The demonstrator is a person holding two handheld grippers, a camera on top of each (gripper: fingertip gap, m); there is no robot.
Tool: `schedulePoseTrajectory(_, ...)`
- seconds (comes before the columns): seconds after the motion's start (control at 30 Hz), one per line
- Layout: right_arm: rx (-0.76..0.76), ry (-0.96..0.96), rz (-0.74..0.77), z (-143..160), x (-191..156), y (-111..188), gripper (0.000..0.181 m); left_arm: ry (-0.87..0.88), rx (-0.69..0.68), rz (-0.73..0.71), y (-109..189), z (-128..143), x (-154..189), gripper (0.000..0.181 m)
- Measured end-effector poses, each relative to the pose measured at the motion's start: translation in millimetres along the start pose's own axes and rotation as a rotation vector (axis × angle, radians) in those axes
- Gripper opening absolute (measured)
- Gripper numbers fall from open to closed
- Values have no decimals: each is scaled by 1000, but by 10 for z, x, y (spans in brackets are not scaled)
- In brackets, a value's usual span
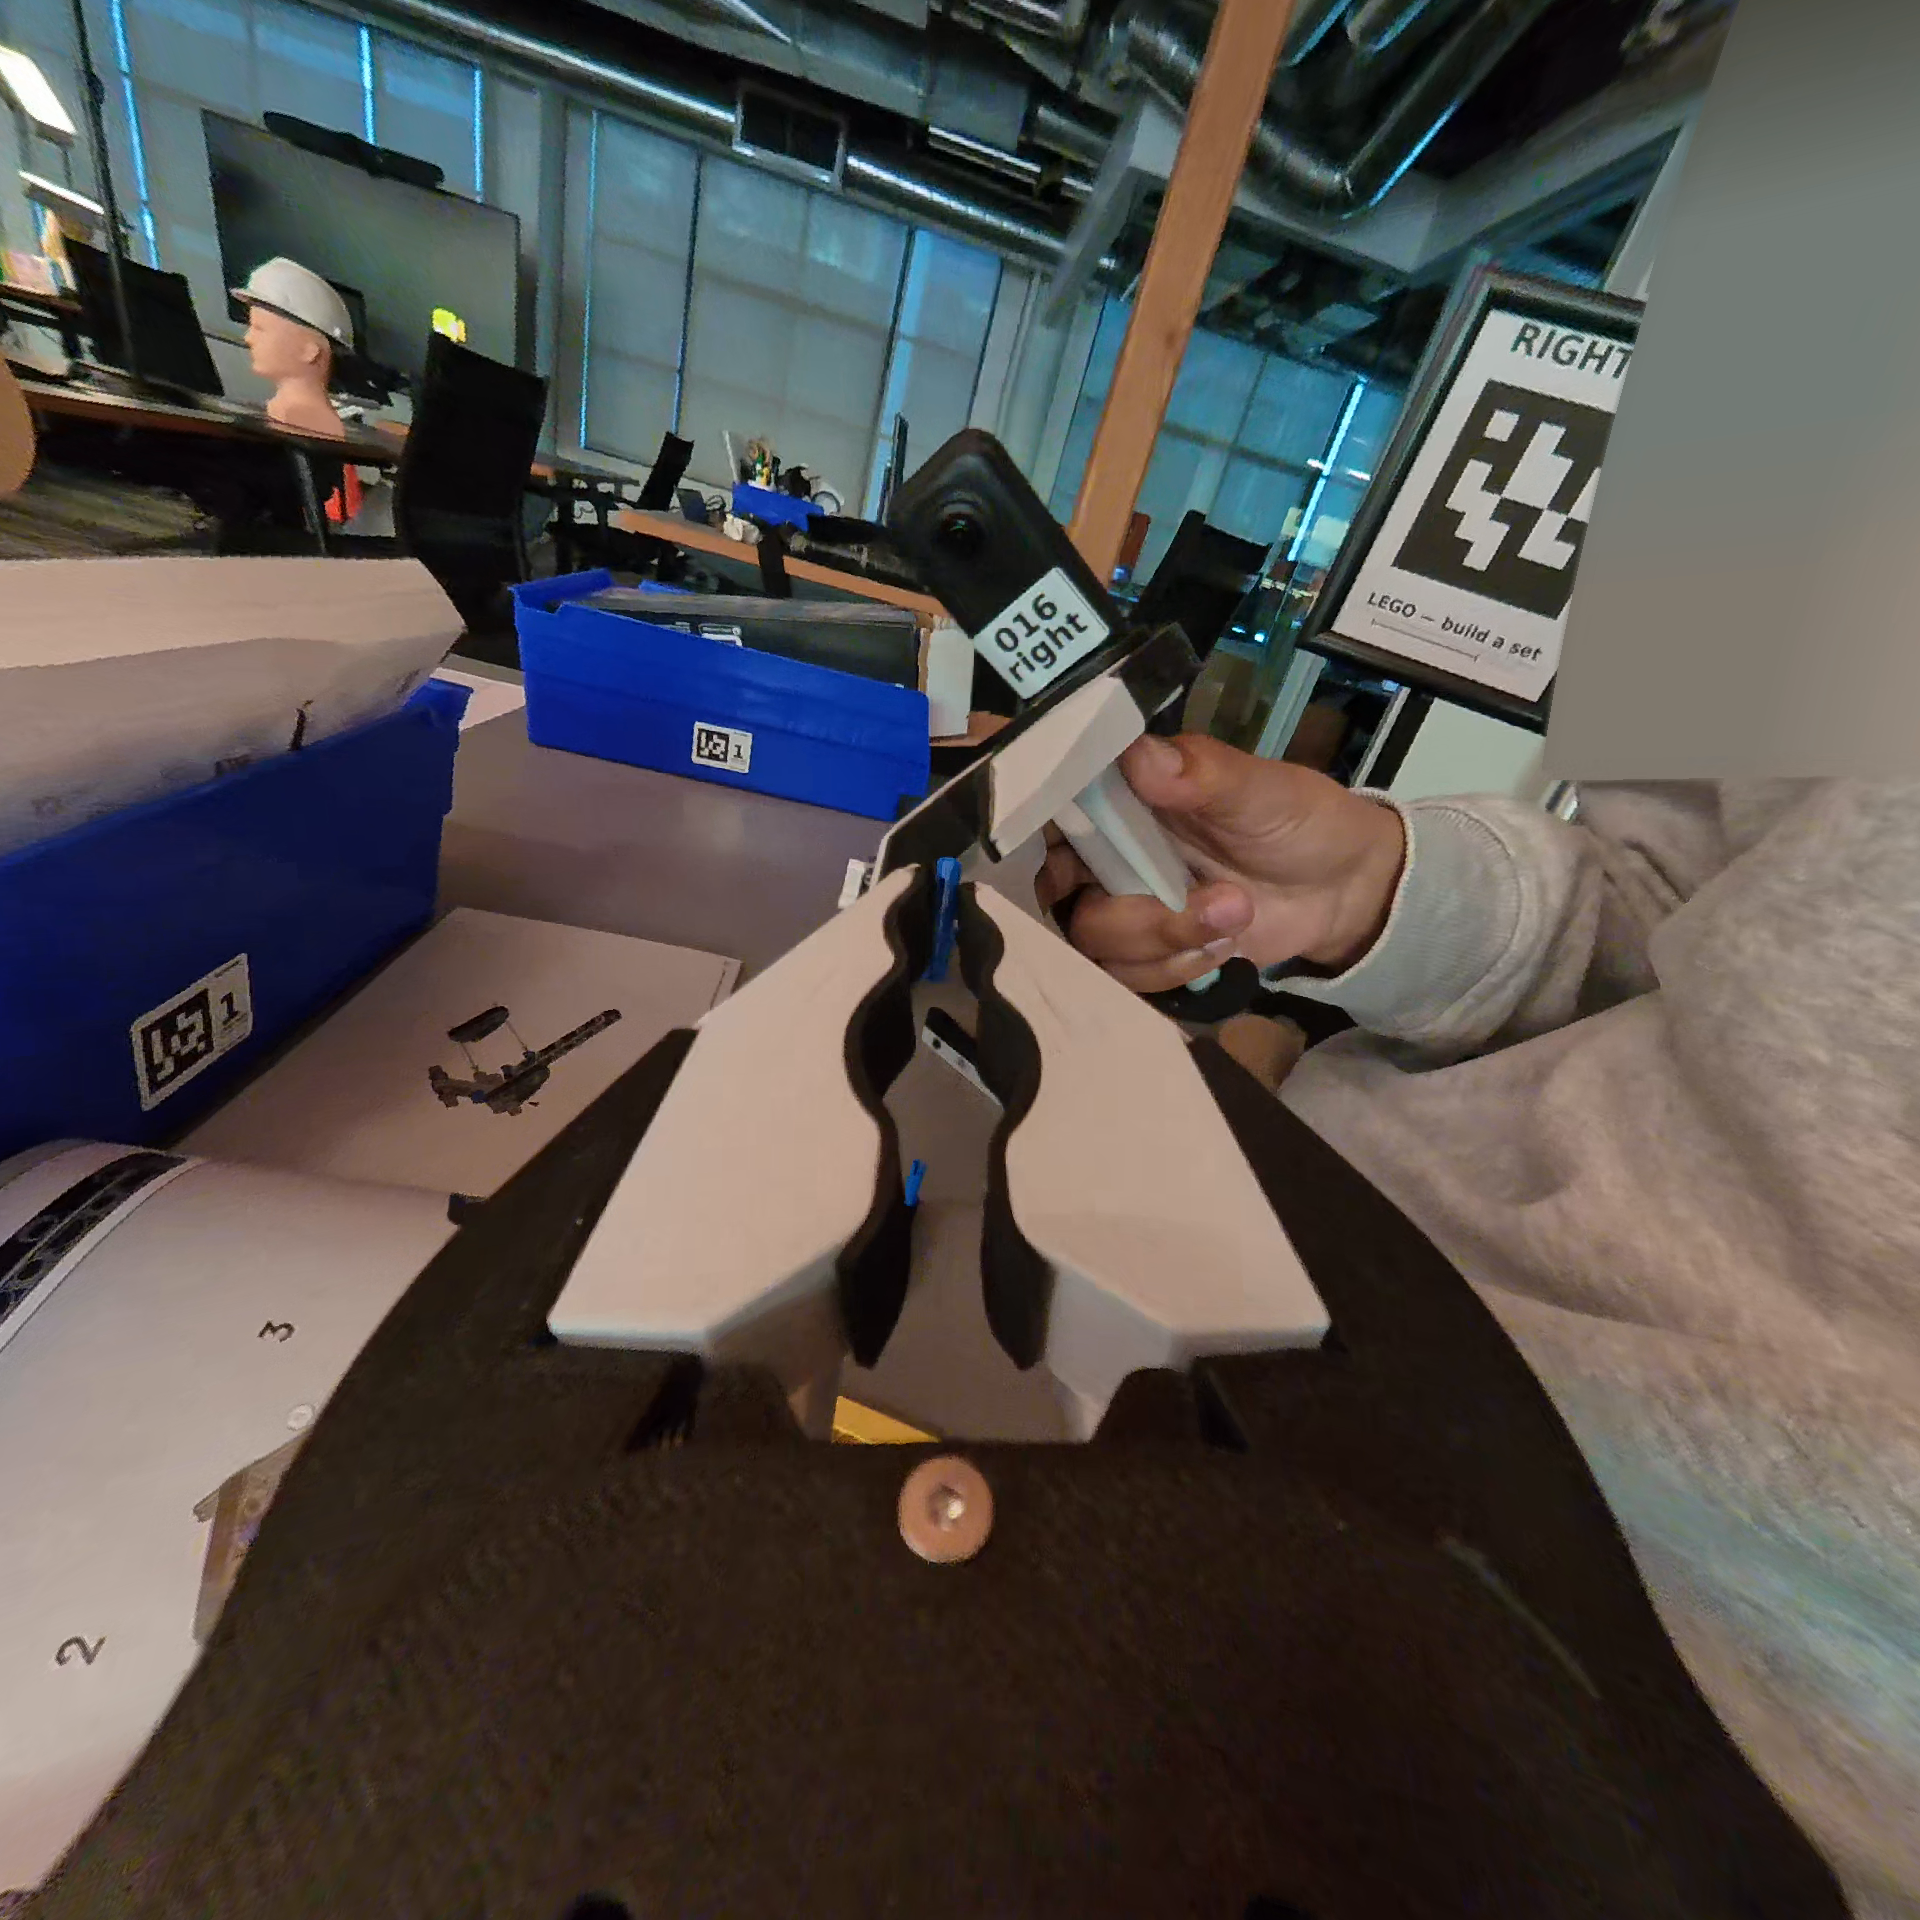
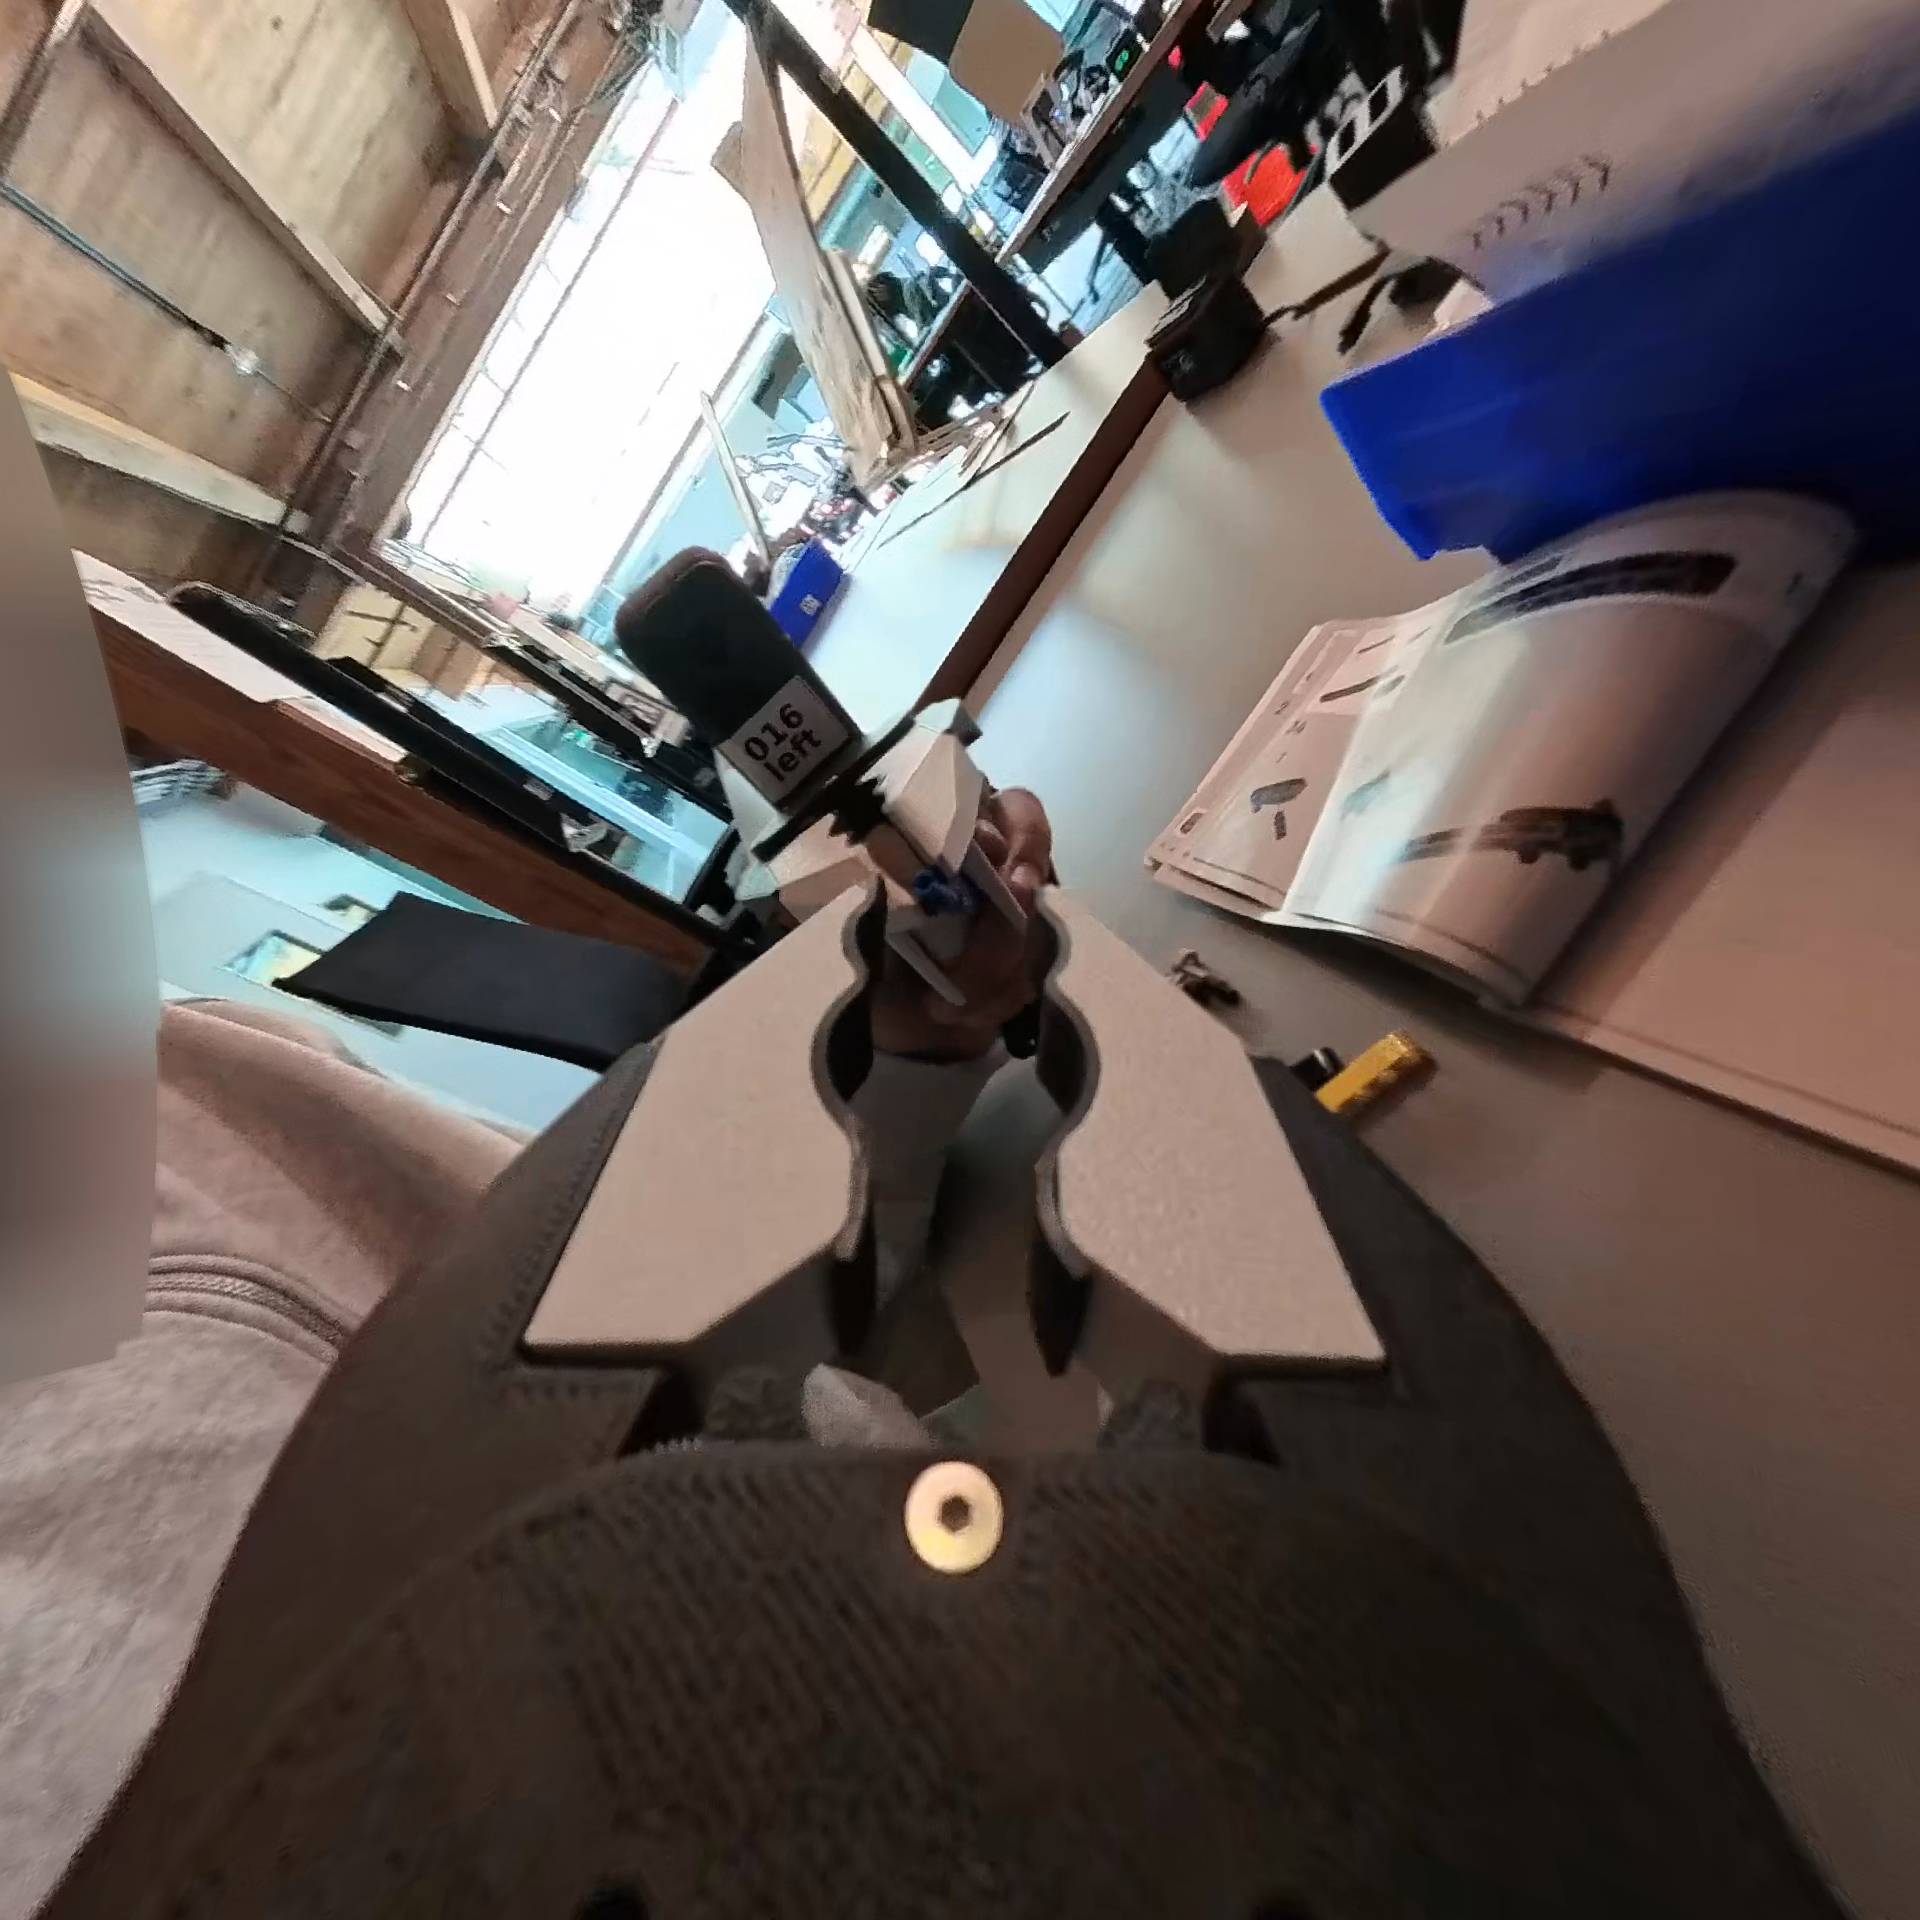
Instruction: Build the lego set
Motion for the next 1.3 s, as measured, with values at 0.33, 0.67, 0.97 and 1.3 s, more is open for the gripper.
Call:
schedulePoseTrajectory(0.33, -16, -91, -65, 72, 89, 13, 12, -58, -81, -12, -65, 75, 39, 1)
schedulePoseTrajectory(0.67, 9, -88, -76, 45, 107, 61, 3, -27, -58, -14, -86, 74, 14, 5)
schedulePoseTrajectory(0.97, 79, 249, -106, -113, -179, 98, 3, 567, 71, 337, 41, 31, -134, 13)
schedulePoseTrajectory(1.3, -37, 491, -16, -24, -289, -27, 2, 502, 80, 378, -16, -21, -23, 3)
Point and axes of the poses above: each gripper's, where its closed fingertips meet, y back along the fingers, z out of its underside, x = y × z across the jaws, the point moved 6 cm from there along y, back along the fingers, and after that the axes turned 8 degrees about -z, right-handed, at the moved point
